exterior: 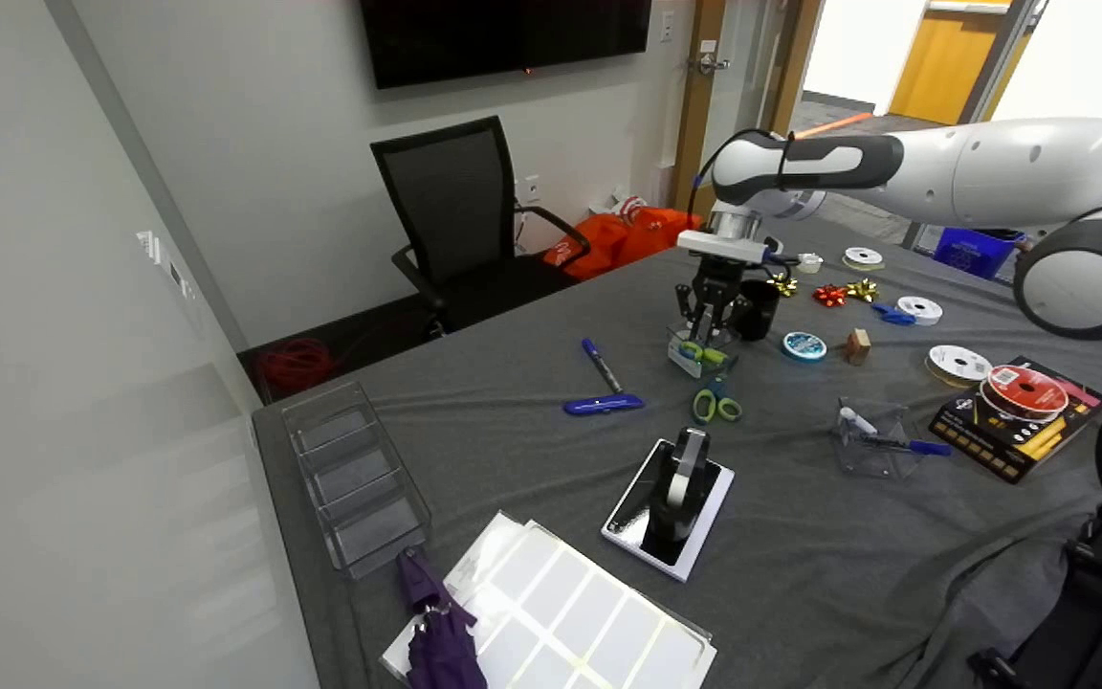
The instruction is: Put the right scissors in the bowl furthest from you
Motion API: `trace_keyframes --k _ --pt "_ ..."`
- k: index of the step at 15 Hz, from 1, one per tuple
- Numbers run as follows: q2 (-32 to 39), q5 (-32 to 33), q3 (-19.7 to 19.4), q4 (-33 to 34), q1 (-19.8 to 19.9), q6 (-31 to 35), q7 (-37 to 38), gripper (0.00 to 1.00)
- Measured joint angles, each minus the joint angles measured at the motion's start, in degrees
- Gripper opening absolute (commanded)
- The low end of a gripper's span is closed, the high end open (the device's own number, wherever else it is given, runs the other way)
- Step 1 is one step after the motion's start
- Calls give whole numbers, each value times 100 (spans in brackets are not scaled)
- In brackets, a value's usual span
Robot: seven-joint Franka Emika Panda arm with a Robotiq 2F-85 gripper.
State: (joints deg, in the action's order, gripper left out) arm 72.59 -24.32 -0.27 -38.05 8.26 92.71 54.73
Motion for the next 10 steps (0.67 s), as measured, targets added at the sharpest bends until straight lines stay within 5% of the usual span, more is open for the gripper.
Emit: trace_keyframes --k 2,7,10 --pt "13 3 -1 31 0 -3 1 57" --pt "29 6 -5 61 0 -1 1 93" --pt "30 6 -5 72 0 -1 1 100"
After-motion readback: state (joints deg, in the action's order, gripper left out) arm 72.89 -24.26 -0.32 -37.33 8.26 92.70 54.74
